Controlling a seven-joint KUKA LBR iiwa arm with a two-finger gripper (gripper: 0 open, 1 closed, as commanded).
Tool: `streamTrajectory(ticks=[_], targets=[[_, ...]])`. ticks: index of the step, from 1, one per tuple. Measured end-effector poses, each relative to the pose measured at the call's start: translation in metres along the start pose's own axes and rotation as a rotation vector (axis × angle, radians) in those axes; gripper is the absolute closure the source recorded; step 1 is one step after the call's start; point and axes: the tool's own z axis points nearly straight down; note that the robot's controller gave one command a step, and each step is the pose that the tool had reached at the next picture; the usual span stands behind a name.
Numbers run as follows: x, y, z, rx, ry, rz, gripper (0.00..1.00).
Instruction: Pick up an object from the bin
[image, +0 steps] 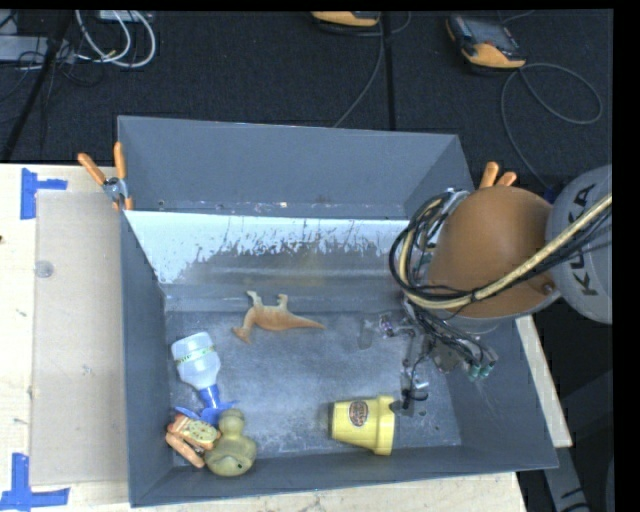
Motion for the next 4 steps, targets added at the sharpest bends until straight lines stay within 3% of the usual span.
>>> streamTrajectory(ticks=[1, 2, 3, 4], targets=[[0.024, 0.005, 0.054, -0.005, 0.025, -0.067, 0.0], [0.025, 0.007, 0.095, -0.002, 0.005, -0.269, 0.0], [0.013, 0.019, 0.109, -0.004, 0.013, -0.231, 0.0], [0.005, 0.027, 0.108, -0.004, 0.004, -0.471, 1.0]])
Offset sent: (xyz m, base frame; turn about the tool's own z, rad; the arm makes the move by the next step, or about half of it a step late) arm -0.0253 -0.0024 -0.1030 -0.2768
